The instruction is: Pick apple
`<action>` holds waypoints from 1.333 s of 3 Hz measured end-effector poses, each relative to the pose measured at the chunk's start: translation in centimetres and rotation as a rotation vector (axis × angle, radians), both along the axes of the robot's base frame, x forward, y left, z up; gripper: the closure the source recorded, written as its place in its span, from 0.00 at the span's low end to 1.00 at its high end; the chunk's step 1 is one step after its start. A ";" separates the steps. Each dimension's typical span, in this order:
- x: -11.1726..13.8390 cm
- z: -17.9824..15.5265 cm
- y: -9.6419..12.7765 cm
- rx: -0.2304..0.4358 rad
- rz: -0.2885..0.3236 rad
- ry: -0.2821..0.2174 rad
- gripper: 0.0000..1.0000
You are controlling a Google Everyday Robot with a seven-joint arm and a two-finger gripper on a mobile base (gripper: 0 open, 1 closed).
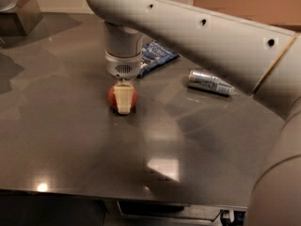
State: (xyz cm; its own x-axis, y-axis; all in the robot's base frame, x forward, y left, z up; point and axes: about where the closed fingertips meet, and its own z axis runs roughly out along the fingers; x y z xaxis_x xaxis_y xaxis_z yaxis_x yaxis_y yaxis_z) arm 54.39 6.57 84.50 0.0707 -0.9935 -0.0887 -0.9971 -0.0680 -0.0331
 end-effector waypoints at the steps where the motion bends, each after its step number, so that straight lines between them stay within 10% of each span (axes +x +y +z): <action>1: -0.1 2.1 -1.1 0.024 0.005 -0.016 0.87; 4: -1.4 12.3 -5.3 0.134 0.098 -0.106 1.00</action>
Offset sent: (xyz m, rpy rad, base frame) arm -0.0110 -0.0643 0.1046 0.0819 -0.0511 0.0536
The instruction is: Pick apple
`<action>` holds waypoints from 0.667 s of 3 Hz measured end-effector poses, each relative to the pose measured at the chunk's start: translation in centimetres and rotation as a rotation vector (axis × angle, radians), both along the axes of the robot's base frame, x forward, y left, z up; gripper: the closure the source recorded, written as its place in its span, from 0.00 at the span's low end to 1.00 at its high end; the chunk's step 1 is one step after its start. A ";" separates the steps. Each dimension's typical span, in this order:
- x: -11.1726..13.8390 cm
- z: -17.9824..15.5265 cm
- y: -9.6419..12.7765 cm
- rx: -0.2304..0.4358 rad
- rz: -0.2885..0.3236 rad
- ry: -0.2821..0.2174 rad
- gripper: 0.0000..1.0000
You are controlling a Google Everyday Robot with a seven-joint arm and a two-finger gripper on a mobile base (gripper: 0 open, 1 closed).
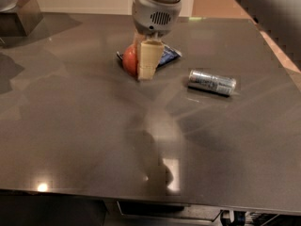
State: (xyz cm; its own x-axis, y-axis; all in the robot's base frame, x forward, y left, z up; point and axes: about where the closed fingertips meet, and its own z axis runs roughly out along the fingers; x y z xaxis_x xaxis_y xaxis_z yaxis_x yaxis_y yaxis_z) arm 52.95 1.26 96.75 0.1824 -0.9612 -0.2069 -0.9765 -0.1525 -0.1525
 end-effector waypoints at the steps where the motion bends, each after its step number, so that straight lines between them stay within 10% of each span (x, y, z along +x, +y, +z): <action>1: 0.1 2.4 0.3 0.048 0.035 -0.049 1.00; 2: 0.5 2.5 0.7 0.062 0.034 -0.066 1.00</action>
Offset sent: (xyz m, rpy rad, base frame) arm -0.0038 -0.0019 0.0191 0.0259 -0.0238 0.0311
